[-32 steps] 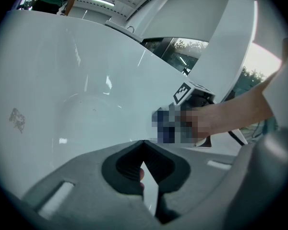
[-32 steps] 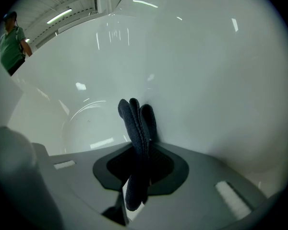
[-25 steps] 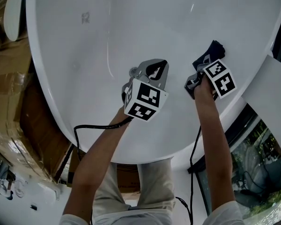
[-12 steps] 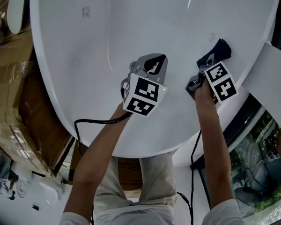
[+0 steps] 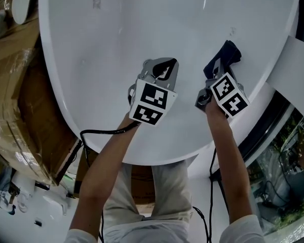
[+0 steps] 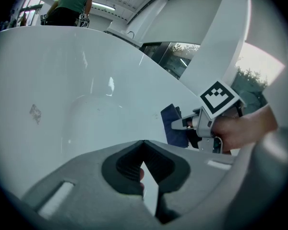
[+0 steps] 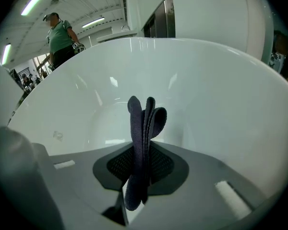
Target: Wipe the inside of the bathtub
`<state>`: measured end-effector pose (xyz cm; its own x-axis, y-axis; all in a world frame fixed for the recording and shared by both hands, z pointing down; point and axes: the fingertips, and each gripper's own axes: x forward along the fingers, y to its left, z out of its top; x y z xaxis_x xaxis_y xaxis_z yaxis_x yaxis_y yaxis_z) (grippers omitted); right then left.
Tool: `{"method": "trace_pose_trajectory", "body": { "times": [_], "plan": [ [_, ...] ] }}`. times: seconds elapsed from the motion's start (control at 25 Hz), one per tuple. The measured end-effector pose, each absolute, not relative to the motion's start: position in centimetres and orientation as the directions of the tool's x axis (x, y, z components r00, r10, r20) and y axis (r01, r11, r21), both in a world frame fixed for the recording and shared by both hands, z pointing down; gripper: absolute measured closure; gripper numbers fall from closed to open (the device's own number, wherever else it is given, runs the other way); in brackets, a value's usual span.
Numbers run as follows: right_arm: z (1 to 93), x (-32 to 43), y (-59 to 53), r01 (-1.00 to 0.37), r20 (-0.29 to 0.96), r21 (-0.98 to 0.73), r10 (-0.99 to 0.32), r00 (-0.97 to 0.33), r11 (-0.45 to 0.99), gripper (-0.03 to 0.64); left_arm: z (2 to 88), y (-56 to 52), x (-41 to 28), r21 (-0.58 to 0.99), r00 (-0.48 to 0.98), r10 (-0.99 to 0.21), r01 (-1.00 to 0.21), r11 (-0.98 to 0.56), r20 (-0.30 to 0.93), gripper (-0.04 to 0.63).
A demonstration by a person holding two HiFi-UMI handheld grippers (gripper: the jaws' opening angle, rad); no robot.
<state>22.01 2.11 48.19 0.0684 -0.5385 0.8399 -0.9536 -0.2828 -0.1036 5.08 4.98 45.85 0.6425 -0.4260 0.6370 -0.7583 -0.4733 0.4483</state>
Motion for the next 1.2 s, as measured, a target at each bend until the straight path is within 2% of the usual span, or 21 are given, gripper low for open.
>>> {"method": "trace_pose_trajectory", "body": {
  "times": [0.24, 0.92, 1.2],
  "plan": [
    [51.5, 18.8, 4.7, -0.944, 0.857, -0.184, -0.515, -0.017, -0.274, 0.555, 46.8, 6.7, 4.0, 0.432, 0.625, -0.439, -0.772, -0.466, 0.645, 0.595],
    [63.6, 14.9, 10.7, -0.881, 0.921, -0.216, -0.387, -0.041, -0.421, 0.555, 51.7, 10.9, 2.4, 0.44, 0.63, -0.363, -0.758, -0.482, 0.687, 0.595],
    [68.6, 14.7, 12.7, -0.876, 0.936, -0.217, -0.348, -0.061, -0.431, 0.555, 53.7, 11.5, 2.6, 0.435, 0.625, -0.345, -0.757, -0.488, 0.7, 0.595]
  ]
}}
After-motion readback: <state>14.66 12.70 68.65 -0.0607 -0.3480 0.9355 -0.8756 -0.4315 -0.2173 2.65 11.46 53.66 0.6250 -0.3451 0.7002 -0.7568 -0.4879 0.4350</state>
